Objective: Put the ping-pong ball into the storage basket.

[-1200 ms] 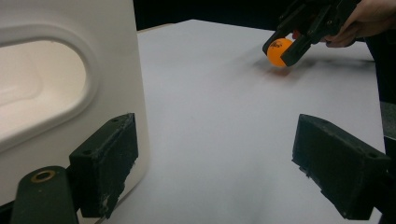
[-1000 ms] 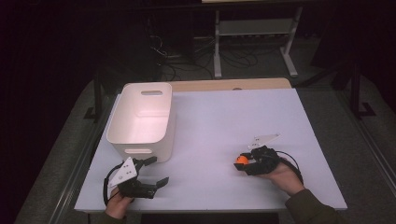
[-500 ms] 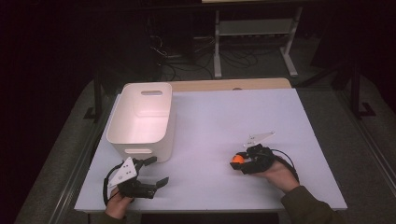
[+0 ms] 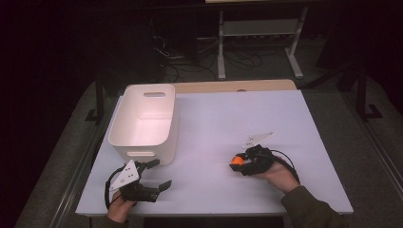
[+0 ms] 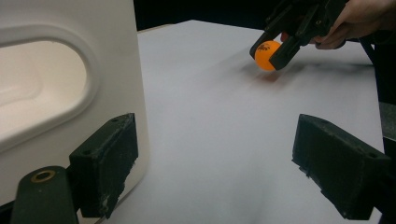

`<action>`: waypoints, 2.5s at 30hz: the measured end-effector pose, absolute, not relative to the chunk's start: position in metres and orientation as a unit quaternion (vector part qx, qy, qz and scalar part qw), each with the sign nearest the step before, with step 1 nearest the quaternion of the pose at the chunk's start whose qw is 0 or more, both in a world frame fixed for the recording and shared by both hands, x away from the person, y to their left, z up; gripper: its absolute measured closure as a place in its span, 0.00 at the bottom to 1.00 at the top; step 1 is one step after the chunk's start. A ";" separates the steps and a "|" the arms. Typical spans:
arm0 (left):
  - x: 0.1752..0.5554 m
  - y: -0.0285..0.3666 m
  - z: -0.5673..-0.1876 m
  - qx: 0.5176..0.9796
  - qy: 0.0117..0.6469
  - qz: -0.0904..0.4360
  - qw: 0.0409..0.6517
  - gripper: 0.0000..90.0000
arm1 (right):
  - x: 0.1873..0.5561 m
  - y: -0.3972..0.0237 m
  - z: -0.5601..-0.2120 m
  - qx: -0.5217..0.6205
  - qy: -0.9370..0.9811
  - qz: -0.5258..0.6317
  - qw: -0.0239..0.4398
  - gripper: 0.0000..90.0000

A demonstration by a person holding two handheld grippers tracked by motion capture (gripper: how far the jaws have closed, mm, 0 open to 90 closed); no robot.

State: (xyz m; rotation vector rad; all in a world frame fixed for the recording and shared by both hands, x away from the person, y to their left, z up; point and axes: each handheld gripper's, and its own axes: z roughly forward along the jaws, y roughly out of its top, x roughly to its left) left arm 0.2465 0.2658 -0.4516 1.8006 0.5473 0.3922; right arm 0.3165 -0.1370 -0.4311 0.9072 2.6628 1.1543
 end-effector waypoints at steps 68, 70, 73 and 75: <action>0.247 0.266 -0.452 0.769 0.230 0.167 0.572 0.16 | 0.341 -0.071 -0.417 0.240 0.889 0.389 0.038 0.55; 0.247 0.266 -0.452 0.769 0.230 0.167 0.572 0.16 | 0.341 -0.069 -0.417 0.238 0.889 0.390 0.037 0.55; 0.247 0.266 -0.452 0.770 0.230 0.167 0.572 0.16 | 0.342 -0.066 -0.416 0.235 0.890 0.389 0.037 0.55; 0.247 0.266 -0.452 0.770 0.230 0.167 0.572 0.16 | 0.342 -0.063 -0.415 0.233 0.891 0.388 0.037 0.55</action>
